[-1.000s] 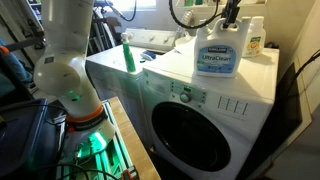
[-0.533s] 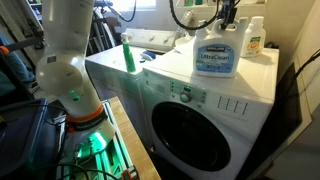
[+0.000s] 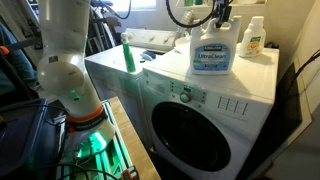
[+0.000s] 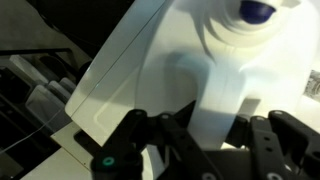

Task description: Pick up the washing detergent and put it on the bottom left corner of the washing machine

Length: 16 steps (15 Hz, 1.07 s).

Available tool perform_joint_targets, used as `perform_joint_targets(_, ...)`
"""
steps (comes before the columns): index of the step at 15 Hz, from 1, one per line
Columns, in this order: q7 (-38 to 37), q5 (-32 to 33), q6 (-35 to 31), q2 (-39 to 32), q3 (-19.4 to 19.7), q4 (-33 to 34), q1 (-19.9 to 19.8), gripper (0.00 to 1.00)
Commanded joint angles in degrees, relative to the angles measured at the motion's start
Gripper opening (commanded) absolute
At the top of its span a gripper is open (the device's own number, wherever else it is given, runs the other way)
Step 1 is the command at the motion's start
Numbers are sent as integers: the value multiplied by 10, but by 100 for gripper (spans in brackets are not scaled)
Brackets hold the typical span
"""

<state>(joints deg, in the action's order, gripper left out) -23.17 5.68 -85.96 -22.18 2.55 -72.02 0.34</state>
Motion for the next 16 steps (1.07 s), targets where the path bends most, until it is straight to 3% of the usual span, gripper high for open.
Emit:
perform_joint_targets(1, 14, -43, 29, 97, -2, -71, -16, 0)
perform_joint_targets(5, 9, -100, 17, 148, 1, -134, -16, 0)
perform_joint_targets(10, -11, -103, 12, 195, -5, -174, 1, 0)
perform_joint_targets(11, -6, -97, -4, 118, -4, -149, -1, 0)
perform_joint_targets(13, -8, -96, -4, 129, -9, -173, 5, 0)
perform_joint_targets(16, -88, -100, 6, 137, -14, -161, 17, 0)
